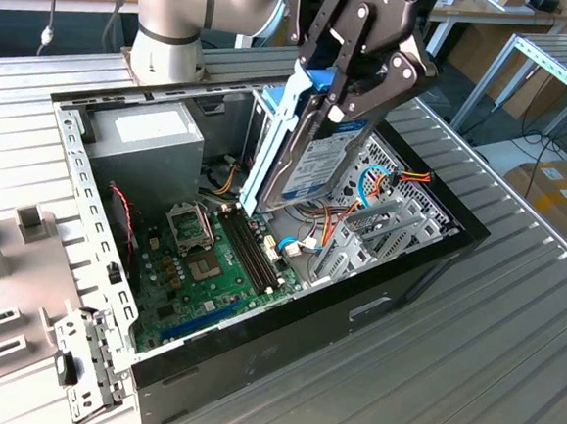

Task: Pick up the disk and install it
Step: 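Pick up the disk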

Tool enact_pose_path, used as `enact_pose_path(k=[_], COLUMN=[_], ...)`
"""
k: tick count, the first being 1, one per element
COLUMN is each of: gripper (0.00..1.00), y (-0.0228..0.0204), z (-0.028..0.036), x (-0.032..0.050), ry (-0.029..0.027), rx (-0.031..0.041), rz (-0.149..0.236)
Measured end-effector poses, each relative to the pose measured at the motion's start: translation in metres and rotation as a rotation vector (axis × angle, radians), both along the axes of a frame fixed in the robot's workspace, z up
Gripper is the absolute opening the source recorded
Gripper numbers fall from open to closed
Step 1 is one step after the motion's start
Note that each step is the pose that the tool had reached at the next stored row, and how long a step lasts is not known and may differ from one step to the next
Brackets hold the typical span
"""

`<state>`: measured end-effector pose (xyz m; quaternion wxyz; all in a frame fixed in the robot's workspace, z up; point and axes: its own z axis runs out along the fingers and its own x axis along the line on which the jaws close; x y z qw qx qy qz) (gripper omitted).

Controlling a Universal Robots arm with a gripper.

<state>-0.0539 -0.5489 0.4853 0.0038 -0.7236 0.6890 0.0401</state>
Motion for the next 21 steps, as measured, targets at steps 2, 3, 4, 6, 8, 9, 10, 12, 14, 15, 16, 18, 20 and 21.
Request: enact_pose_path(k=[2,3,4,6,8,9,10,12,14,15,16,18,20,21], gripper=[0.37,0.37,0.37,0.37,0.37,0.37,0.37,0.37,0.37,0.37,0.37,0.37,0.37,0.37], y=[-0.0024,-0.003,-0.0036,-0.0057,-0.0084,-0.011,-0.0142,-0.0172,-0.0187,-0.0195,-0.0204,-0.0218,-0.0243,-0.0258], z=[-0.0002,-0.0003,-0.0003,-0.0005,-0.0007,-0.001,-0.0013,-0.0016,-0.0018,-0.0018,-0.0019,-0.0021,-0.0022,-0.0022], x=[0.0054,0.0068,0.0084,0.0133,0.0192,0.0252,0.0319,0.0379,0.041,0.0429,0.0449,0.0487,0.0547,0.0571], ry=[0.0004,0.0005,0.0006,0.001,0.0014,0.0018,0.0022,0.0026,0.0027,0.0029,0.003,0.0033,0.0037,0.0039], rx=[0.0,0.0,0.0,0.0,0.0001,0.0001,0.0,0.0,0.0001,0.0,0.0,0.0001,0.0,0.0], rz=[0.0,0.0,0.0,0.0,0.0,0.0,0.0,0.0,0.0,0.0,0.0,0.0,0.0,0.0])
